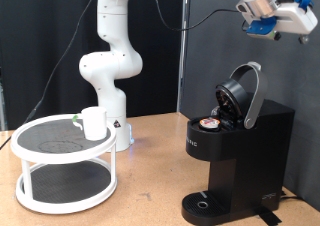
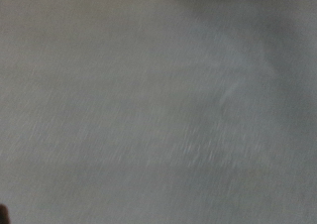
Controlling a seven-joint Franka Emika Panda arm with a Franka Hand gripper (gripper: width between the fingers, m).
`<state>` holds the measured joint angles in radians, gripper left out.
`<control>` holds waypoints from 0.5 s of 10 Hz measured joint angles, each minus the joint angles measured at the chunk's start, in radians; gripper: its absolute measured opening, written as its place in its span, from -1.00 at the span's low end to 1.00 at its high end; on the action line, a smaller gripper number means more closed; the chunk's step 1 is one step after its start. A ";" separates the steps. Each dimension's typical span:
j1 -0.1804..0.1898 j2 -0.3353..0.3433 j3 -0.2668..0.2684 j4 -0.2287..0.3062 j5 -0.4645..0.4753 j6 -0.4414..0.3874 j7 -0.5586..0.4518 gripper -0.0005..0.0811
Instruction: Make a cup of coffee with the keurig machine
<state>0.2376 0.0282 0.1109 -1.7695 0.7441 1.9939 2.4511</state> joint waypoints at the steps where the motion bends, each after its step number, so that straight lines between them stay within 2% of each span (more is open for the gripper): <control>1: -0.001 0.001 0.000 -0.008 -0.021 -0.010 0.001 0.81; 2: -0.002 0.001 0.000 -0.018 -0.037 -0.017 0.000 0.81; 3: -0.004 0.001 -0.002 -0.028 -0.049 -0.024 -0.002 0.48; 4: -0.007 -0.001 -0.005 -0.039 -0.056 -0.036 -0.005 0.48; 5: -0.011 -0.003 -0.009 -0.050 -0.065 -0.045 -0.007 0.06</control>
<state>0.2262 0.0254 0.1015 -1.8197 0.6795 1.9488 2.4442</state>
